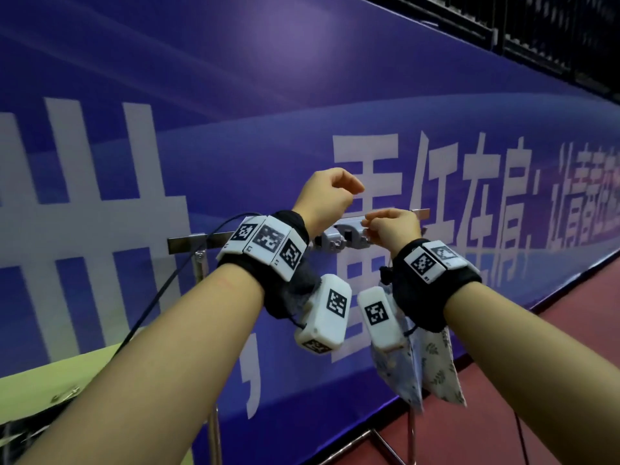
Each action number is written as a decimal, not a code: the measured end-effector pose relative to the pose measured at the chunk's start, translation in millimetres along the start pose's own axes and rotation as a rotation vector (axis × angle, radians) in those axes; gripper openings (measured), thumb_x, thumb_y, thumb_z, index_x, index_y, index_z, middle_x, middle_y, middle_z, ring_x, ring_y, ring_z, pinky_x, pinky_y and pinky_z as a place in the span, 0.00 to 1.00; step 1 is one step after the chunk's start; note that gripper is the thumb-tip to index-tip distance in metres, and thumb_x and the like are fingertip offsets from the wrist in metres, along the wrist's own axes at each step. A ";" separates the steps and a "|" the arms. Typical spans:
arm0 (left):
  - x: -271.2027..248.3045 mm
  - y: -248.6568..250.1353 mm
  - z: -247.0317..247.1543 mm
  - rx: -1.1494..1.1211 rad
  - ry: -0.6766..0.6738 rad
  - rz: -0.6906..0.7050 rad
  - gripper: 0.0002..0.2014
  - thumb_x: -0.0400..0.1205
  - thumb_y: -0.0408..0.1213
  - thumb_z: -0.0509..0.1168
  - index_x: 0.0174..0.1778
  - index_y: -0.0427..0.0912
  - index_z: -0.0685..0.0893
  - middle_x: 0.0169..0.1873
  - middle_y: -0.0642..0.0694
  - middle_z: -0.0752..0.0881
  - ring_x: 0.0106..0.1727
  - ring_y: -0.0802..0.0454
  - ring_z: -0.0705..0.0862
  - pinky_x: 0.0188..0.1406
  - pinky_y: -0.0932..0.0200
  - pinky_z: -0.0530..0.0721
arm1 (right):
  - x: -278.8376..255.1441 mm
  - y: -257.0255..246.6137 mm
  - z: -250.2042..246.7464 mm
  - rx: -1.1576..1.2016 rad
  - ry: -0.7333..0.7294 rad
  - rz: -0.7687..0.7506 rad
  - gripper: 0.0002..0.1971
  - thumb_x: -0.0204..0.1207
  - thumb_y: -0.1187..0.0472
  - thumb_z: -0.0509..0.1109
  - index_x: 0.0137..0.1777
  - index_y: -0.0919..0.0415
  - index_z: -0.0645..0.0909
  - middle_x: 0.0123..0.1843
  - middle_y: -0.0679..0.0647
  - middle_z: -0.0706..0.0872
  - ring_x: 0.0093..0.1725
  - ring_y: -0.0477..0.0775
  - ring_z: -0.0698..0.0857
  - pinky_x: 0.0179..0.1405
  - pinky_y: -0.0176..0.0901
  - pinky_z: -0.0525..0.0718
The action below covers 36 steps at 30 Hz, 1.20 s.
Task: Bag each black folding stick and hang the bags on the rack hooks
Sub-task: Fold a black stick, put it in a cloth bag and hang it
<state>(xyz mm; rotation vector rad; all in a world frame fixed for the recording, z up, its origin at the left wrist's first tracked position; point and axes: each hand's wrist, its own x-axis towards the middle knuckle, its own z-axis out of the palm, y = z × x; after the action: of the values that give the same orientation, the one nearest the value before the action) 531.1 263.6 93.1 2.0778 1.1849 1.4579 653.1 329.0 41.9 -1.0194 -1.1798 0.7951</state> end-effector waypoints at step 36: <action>-234.1 -74.4 -284.2 0.341 0.384 -0.520 0.18 0.77 0.20 0.55 0.33 0.47 0.80 0.37 0.53 0.81 0.38 0.58 0.75 0.34 0.62 0.77 | -268.3 -6.4 270.2 0.128 -0.845 0.301 0.10 0.78 0.75 0.61 0.41 0.60 0.75 0.35 0.55 0.81 0.29 0.49 0.75 0.30 0.37 0.76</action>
<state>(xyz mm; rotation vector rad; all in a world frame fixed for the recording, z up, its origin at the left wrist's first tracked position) 215.9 73.3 18.6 1.5142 2.0607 1.4998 330.2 140.0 -28.9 -0.7673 -1.6646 1.6154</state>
